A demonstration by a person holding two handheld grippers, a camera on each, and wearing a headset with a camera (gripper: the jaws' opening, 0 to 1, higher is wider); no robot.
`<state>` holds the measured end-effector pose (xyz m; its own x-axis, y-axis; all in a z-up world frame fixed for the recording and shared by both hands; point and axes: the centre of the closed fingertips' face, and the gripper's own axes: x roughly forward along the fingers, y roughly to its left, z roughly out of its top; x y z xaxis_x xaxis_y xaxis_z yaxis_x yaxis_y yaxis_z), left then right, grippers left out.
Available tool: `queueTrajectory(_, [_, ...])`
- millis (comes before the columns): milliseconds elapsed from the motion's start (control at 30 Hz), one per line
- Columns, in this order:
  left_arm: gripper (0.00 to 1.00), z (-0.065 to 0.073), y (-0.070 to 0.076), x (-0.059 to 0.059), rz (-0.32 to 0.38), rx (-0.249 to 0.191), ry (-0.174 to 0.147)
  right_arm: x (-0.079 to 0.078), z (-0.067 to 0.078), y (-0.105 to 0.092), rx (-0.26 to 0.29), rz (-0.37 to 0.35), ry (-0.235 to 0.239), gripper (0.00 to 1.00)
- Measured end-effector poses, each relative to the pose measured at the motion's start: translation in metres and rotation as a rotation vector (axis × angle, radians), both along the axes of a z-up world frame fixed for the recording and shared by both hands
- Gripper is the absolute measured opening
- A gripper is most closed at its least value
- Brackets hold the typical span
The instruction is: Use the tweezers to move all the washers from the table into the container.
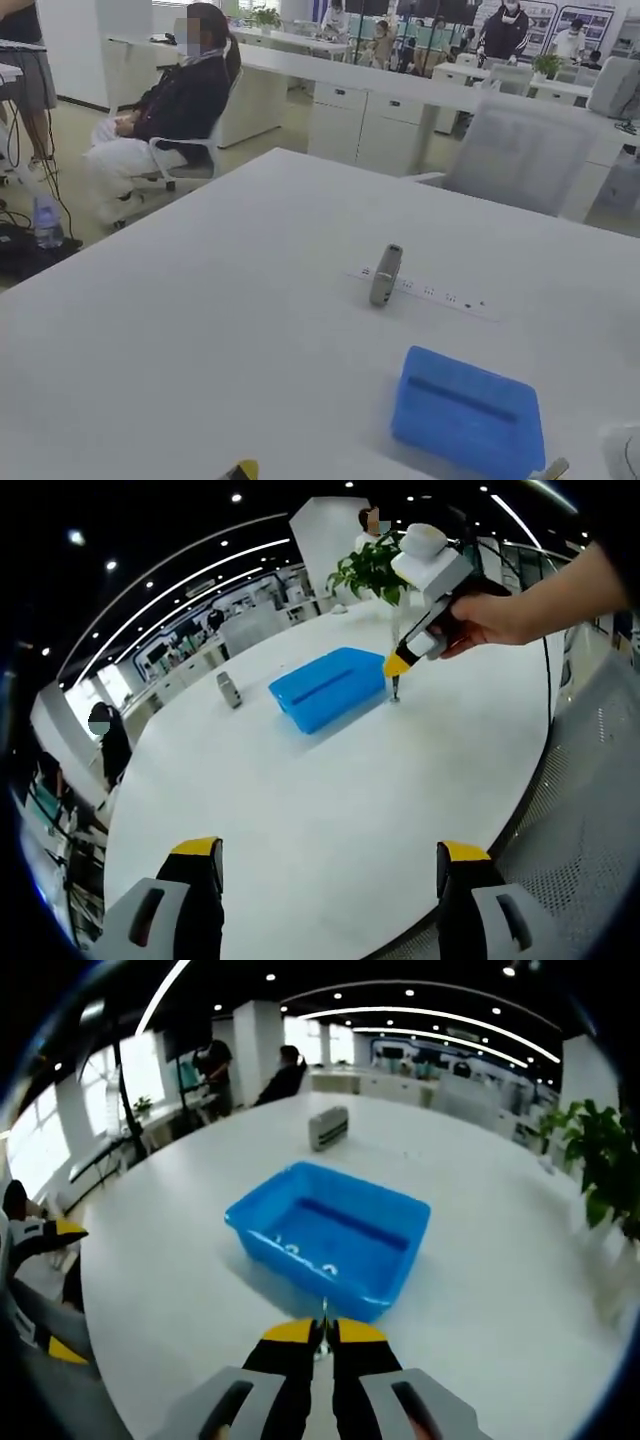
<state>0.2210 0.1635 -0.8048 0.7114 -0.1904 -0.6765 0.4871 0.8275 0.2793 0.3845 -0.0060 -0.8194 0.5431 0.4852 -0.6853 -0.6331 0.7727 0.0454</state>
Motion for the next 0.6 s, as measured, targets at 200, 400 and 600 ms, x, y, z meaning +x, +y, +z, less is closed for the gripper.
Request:
queueTrajectory(200, [0.9, 0.0, -0.001, 0.0, -0.004, 0.001, 0.001, -0.007, 0.023, 0.003, 0.052, 0.029, 0.006, 0.02])
queueTrajectory(400, [0.9, -0.001, -0.001, 0.0, -0.007, 0.001, 0.003, -0.007, 0.047, 0.009, 0.058, 0.079, -0.035, 0.02])
queueTrajectory(600, [0.89, -0.002, -0.001, 0.0, -0.01, 0.006, 0.006, 0.014, 0.076, 0.013, 0.081, 0.074, -0.107, 0.02])
